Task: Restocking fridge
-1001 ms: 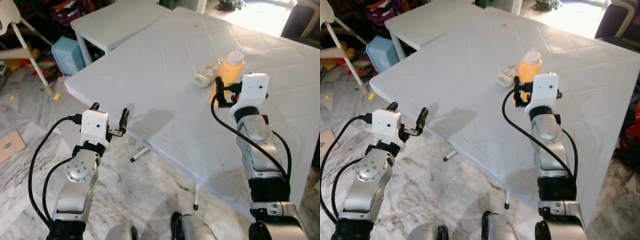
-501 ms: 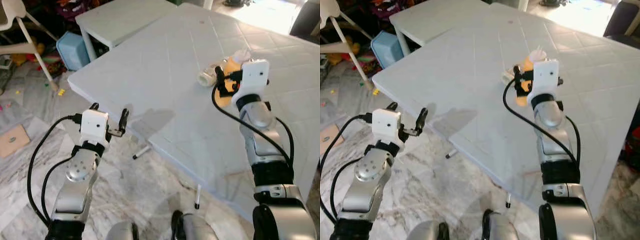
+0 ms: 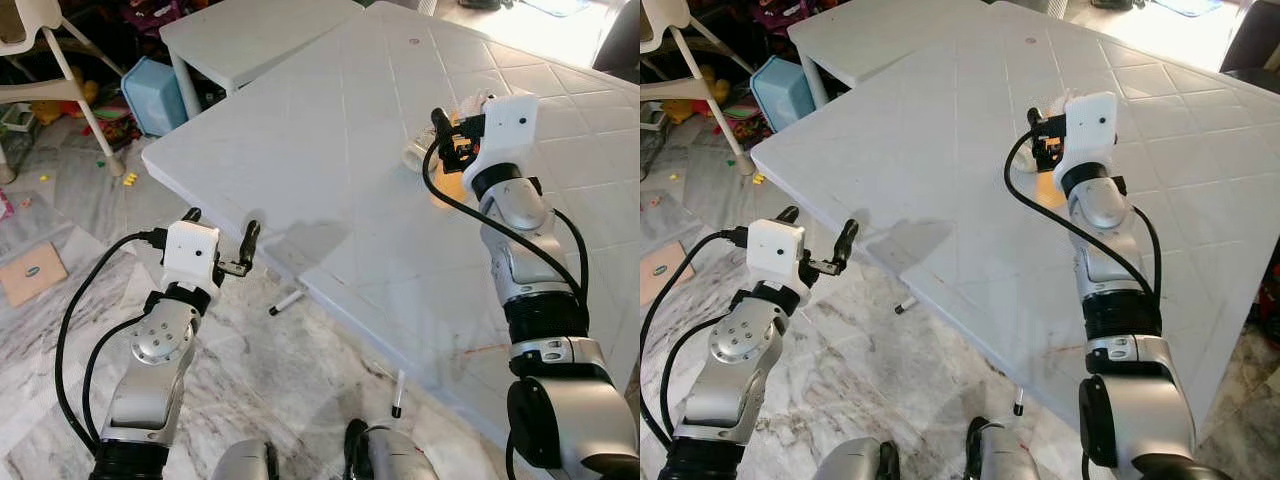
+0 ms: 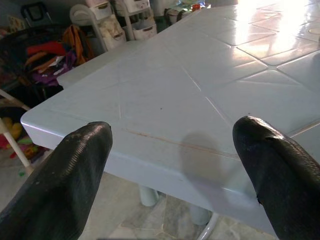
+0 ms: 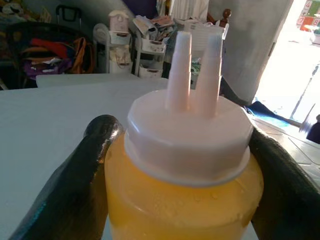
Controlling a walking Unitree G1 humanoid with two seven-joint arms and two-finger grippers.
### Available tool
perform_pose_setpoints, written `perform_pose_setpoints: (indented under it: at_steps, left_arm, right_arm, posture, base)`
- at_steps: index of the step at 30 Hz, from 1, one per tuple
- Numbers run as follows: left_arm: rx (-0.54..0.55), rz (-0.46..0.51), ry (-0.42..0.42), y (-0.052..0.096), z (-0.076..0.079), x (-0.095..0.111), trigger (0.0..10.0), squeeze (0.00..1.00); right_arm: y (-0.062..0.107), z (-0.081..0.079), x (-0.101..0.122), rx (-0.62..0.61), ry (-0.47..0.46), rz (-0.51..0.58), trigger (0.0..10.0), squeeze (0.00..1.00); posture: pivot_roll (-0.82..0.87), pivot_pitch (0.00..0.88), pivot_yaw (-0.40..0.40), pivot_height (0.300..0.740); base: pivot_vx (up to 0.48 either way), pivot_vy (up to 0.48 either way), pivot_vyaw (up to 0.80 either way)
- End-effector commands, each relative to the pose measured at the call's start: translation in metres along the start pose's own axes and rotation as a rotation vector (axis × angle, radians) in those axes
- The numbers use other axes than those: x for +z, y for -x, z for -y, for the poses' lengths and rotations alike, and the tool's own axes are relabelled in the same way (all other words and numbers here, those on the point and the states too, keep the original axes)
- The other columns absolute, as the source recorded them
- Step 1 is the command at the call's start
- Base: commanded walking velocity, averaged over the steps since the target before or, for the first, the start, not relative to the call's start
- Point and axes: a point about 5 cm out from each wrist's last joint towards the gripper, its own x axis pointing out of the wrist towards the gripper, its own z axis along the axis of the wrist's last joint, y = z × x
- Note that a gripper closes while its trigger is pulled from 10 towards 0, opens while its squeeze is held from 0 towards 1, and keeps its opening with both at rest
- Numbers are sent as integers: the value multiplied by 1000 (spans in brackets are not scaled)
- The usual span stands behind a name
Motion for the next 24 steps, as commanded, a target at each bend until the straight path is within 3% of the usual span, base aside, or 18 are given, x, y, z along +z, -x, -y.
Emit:
perform_pose_setpoints:
  at_steps: [1, 2, 6, 7, 8, 9, 10, 11, 12, 13, 16, 18, 19, 24]
  left_arm:
    - [-3, 0, -12, 1, 0, 2, 10000, 0]
    - [-4, 0, -12, 1, 1, 2, 10000, 0]
    - [-5, 1, -8, 0, 2, 2, 10000, 0]
    - [-4, 1, -7, 0, 2, 2, 10000, 0]
    - [-1, 1, -6, -1, 2, 2, 10000, 0]
    - [0, 1, -5, -1, 2, 1, 10000, 0]
    - [0, 1, -5, -1, 2, 1, 10000, 0]
    - [1, 1, -2, -1, 3, 1, 10000, 0]
    - [2, 1, -1, -1, 3, 1, 10000, 0]
    - [3, 1, 0, -1, 4, 1, 10000, 0]
    - [14, 6, 5, -2, 5, 1, 10000, 0]
    - [39, 1, 7, -4, 4, 0, 10000, 0]
    - [39, 1, 7, -4, 4, 0, 10000, 0]
    - [115, -17, 21, -9, -2, -2, 10000, 0]
  right_arm:
    - [5, 3, -7, -13, 14, -31, 510, 0]
    - [6, 5, -9, -20, 14, -39, 314, 0]
    - [12, 9, -12, -39, 21, -58, 1255, 0]
    - [13, 9, -12, -41, 24, -63, 3176, 0]
    - [16, 9, -12, -40, 24, -66, 3451, 0]
    - [19, 8, -11, -37, 21, -64, 118, 0]
    - [19, 8, -11, -37, 21, -64, 118, 0]
    - [22, 6, -11, -30, 13, -61, 4941, 0]
    - [24, 5, -10, -27, 8, -61, 4941, 0]
    - [25, 4, -9, -27, 2, -59, 9843, 0]
    - [30, -3, -2, -13, -73, -37, 10000, 0]
    - [36, -15, 9, 12, -176, 2, 10000, 0]
    - [36, -15, 9, 12, -176, 2, 10000, 0]
    - [59, -46, 22, 77, -322, 46, 10000, 0]
  posture:
    - [5, 155, 39, 740]
    - [5, 155, 39, 740]
    - [0, 153, 33, 740]
    - [-1, 152, 33, 740]
    - [-2, 152, 31, 740]
    - [-3, 150, 29, 740]
    - [-3, 150, 29, 740]
    - [-5, 148, 27, 740]
    - [-6, 147, 26, 740]
    - [-7, 143, 26, 740]
    - [-9, 134, 22, 740]
    - [-9, 124, 17, 740]
    - [-9, 124, 17, 740]
    - [-4, 94, -4, 740]
  base:
    - [0, 0, 0]
    - [0, 0, 0]
    - [0, 0, 0]
    - [0, 0, 0]
    - [0, 0, 0]
    - [0, 0, 0]
    - [0, 0, 0]
    - [0, 0, 0]
    - [0, 0, 0]
    - [0, 0, 0]
    - [0, 0, 0]
    - [0, 0, 0]
    - [0, 0, 0]
    - [0, 0, 0]
